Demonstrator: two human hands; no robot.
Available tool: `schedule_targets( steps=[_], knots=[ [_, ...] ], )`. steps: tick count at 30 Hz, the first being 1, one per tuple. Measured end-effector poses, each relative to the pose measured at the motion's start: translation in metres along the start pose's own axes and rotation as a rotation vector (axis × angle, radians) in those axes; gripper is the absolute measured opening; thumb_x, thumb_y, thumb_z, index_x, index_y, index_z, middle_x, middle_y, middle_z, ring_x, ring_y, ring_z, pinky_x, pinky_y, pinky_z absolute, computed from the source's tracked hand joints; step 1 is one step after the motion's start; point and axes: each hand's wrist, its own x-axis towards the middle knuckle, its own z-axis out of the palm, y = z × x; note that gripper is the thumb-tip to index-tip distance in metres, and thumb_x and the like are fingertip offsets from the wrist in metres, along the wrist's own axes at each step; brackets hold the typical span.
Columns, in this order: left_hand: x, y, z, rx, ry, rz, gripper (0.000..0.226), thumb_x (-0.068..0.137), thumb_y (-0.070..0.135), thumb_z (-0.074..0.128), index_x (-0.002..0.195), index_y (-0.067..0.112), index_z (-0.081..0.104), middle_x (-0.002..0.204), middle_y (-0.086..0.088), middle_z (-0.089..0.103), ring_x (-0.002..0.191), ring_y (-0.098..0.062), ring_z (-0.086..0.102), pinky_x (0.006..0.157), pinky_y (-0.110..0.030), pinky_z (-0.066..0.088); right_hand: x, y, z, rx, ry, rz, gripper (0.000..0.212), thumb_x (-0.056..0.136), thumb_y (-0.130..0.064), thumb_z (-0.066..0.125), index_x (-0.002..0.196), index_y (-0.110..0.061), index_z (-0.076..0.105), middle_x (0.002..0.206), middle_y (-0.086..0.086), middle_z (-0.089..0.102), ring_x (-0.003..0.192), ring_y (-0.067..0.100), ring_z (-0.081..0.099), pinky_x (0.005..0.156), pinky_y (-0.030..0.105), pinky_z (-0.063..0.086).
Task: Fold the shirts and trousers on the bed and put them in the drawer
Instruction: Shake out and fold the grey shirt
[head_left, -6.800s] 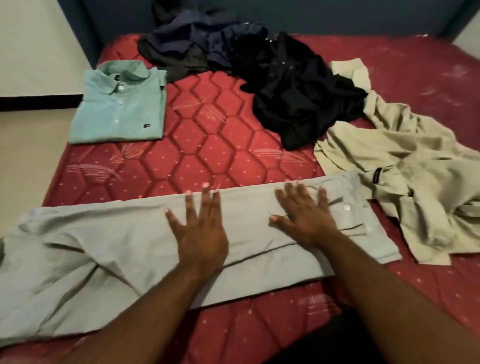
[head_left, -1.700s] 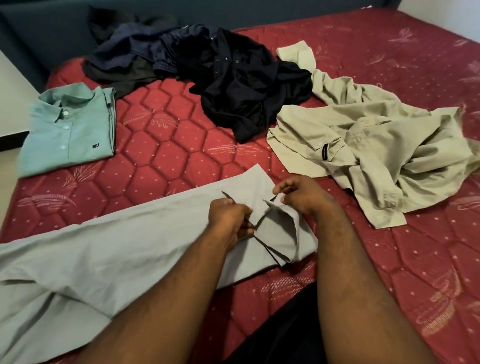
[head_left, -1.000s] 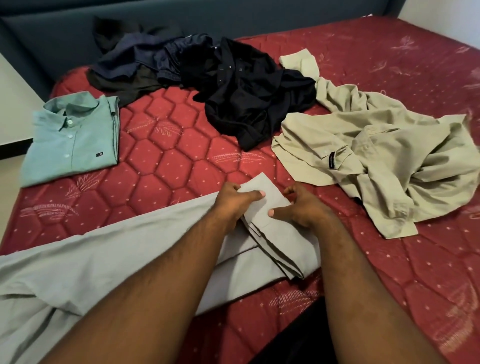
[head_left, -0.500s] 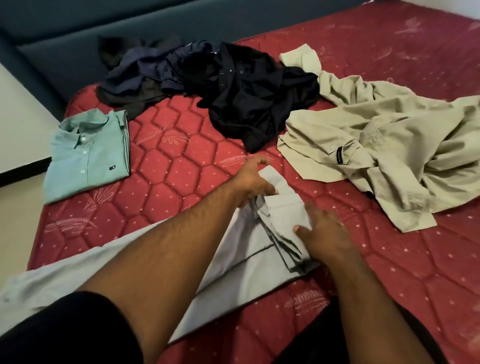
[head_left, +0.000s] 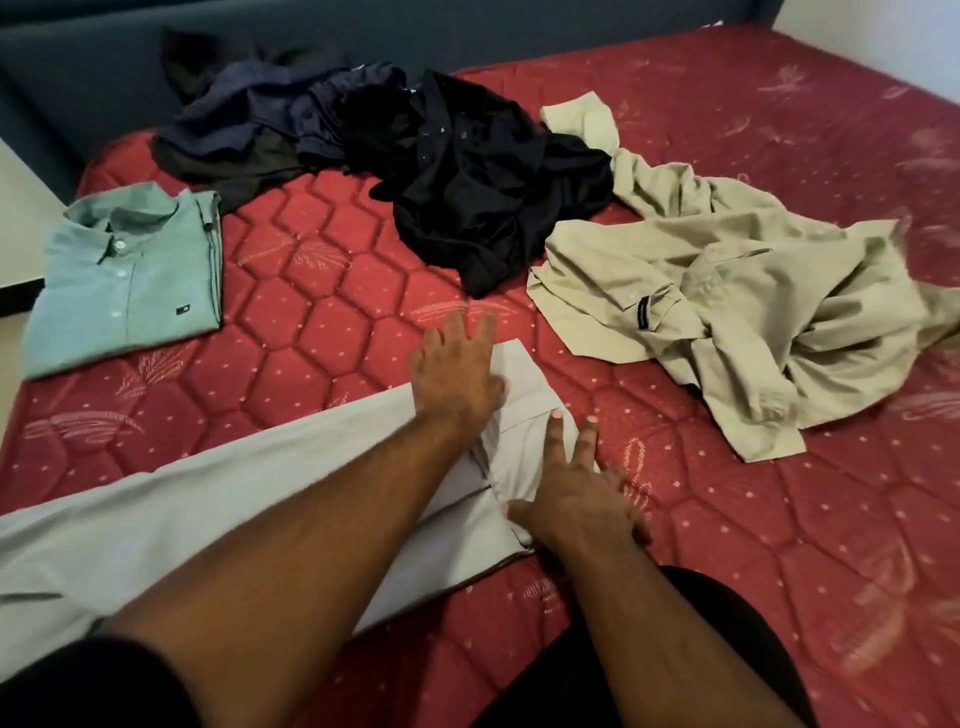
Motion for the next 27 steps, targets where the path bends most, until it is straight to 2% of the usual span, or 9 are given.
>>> schedule_targets(
  steps=[2, 6, 10, 12, 16, 19, 22, 24, 27],
  knots=[
    [-0.016, 0.008, 0.002, 0.005, 0.149, 0.121, 0.055, 0.091, 0.037, 0.056, 0.143, 0.026, 0.038, 0.138, -0.008, 0.046, 0.119, -0.031, 0.045, 0.093, -0.044, 0.04, 0.004, 0.006, -0.007, -0.01, 0.013, -0.001, 0.109, 0.073, -0.076, 0.057, 0.15, -0.04, -0.012, 0.161, 0.005, 0.004, 0.141, 0.04, 0.021, 0.102, 0.063, 0.032],
    [-0.036, -0.003, 0.036, 0.045, -0.225, 0.021, 0.059, 0.098, 0.06, 0.01, 0.153, 0.039, 0.011, 0.163, 0.003, 0.011, 0.149, -0.036, 0.0, 0.109, -0.07, -0.004, 0.031, 0.028, -0.028, 0.586, 0.136, 0.004, 0.055, 0.078, -0.053, 0.061, 0.125, -0.025, 0.058, 0.119, 0.006, 0.065, 0.105, 0.027, 0.062, 0.094, 0.042, 0.049],
    [-0.036, -0.008, 0.051, 0.13, -0.187, 0.035, 0.072, 0.087, 0.064, -0.011, 0.154, 0.04, 0.002, 0.164, -0.002, -0.003, 0.148, -0.036, -0.012, 0.108, -0.069, -0.014, 0.049, 0.03, -0.043, 0.879, -0.016, 0.019, 0.016, 0.083, -0.024, 0.073, 0.078, -0.012, 0.063, 0.075, 0.009, 0.068, 0.061, 0.02, 0.06, 0.056, 0.024, 0.049],
    [-0.033, -0.006, 0.052, 0.148, -0.151, 0.031, 0.071, 0.09, 0.064, -0.007, 0.155, 0.036, 0.0, 0.163, -0.004, -0.01, 0.148, -0.035, -0.016, 0.108, -0.068, -0.014, 0.057, 0.023, -0.038, 0.845, -0.001, 0.002, 0.018, 0.078, -0.019, 0.076, 0.076, -0.014, 0.059, 0.075, 0.008, 0.066, 0.063, 0.02, 0.06, 0.058, 0.025, 0.049],
    [-0.018, 0.01, 0.051, -0.011, -0.161, -0.087, 0.075, 0.093, 0.07, 0.007, 0.154, 0.029, -0.01, 0.161, -0.007, -0.021, 0.146, -0.034, -0.022, 0.107, -0.067, -0.015, 0.062, 0.016, -0.038, 0.698, 0.408, 0.042, 0.012, 0.081, -0.02, 0.068, 0.092, -0.017, 0.064, 0.095, 0.007, 0.067, 0.087, 0.026, 0.063, 0.07, 0.029, 0.045],
    [-0.003, 0.036, 0.035, -0.117, -0.084, -0.038, 0.068, 0.094, 0.059, 0.043, 0.15, 0.028, 0.02, 0.159, -0.01, 0.009, 0.146, -0.035, 0.007, 0.112, -0.057, 0.013, 0.059, 0.042, -0.064, 0.701, 0.527, 0.009, 0.018, 0.081, -0.018, 0.068, 0.099, -0.02, 0.065, 0.101, 0.007, 0.067, 0.098, 0.03, 0.063, 0.079, 0.032, 0.047],
    [-0.004, 0.049, 0.025, -0.272, 0.055, 0.232, 0.031, 0.09, 0.023, 0.059, 0.121, 0.022, 0.056, 0.119, -0.005, 0.051, 0.11, -0.028, 0.049, 0.084, -0.037, 0.036, 0.052, 0.074, -0.071, 0.642, 0.186, 0.057, 0.036, 0.073, -0.011, 0.08, 0.1, -0.019, 0.057, 0.098, 0.007, 0.065, 0.095, 0.031, 0.065, 0.085, 0.045, 0.054],
    [-0.009, 0.051, 0.024, -0.468, -0.086, 0.329, 0.024, 0.088, 0.009, 0.057, 0.109, 0.016, 0.067, 0.104, -0.006, 0.059, 0.097, -0.026, 0.056, 0.08, -0.035, 0.044, 0.045, 0.082, -0.067, 0.589, 0.031, 0.151, 0.045, 0.069, -0.009, 0.085, 0.106, -0.009, 0.059, 0.103, 0.015, 0.067, 0.092, 0.037, 0.066, 0.083, 0.051, 0.055],
    [-0.014, 0.059, 0.012, -0.865, -0.353, 0.07, 0.014, 0.09, 0.01, 0.059, 0.092, 0.01, 0.073, 0.094, -0.008, 0.069, 0.079, -0.013, 0.06, 0.074, -0.027, 0.047, 0.034, 0.069, -0.07, 0.498, 0.214, 0.1, 0.06, 0.065, -0.011, 0.085, 0.119, -0.009, 0.057, 0.116, 0.015, 0.065, 0.103, 0.033, 0.063, 0.085, 0.041, 0.053]
  ],
)
